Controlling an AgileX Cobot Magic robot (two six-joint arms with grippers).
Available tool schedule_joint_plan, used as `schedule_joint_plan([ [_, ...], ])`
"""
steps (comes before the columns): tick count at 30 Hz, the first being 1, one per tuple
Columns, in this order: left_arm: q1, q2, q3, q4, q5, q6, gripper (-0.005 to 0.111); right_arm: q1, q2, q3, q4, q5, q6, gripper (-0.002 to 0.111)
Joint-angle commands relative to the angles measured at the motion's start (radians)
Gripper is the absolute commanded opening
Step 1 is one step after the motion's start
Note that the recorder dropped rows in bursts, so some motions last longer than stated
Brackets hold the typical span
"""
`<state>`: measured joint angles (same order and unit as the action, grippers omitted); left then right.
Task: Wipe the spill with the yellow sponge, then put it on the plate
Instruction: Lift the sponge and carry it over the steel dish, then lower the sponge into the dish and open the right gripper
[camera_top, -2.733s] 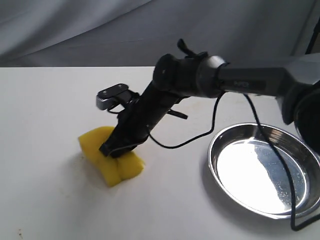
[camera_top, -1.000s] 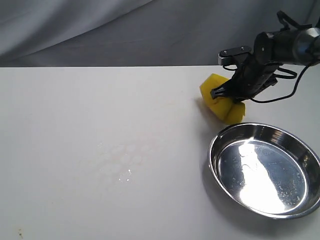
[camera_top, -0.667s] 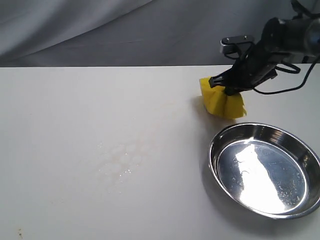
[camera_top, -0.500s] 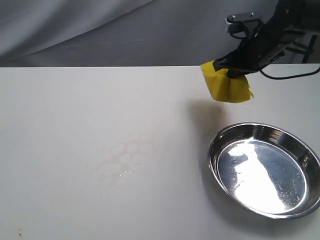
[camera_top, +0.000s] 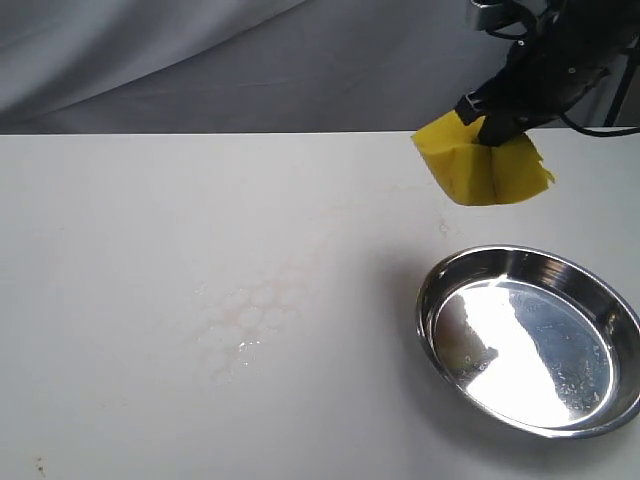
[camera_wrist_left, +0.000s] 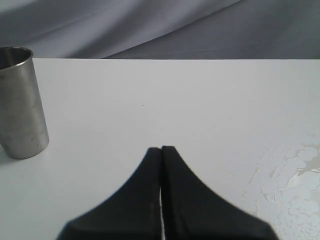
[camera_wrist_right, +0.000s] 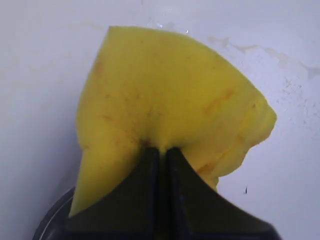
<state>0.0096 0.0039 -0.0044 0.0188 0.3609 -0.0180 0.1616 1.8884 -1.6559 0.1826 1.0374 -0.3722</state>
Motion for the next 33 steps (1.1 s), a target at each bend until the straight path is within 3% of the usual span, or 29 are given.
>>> schedule_joint_plan([
  [1, -0.001, -0.004, 0.004, 0.003, -0.013, -0.002, 0.0, -0.006, -0.057, 0.025, 0.02, 0.076, -0.047, 0.0],
  [14, -0.001, -0.004, 0.004, 0.003, -0.013, -0.002, 0.0, -0.006, -0.344, 0.406, 0.071, -0.045, -0.098, 0.0],
  [20, -0.001, -0.004, 0.004, 0.003, -0.013, -0.002, 0.0, -0.006, -0.395, 0.706, 0.071, -0.337, -0.09, 0.0],
  [33, -0.001, -0.004, 0.004, 0.003, -0.013, -0.002, 0.0, -0.006, -0.395, 0.798, -0.013, -0.4, -0.024, 0.0],
])
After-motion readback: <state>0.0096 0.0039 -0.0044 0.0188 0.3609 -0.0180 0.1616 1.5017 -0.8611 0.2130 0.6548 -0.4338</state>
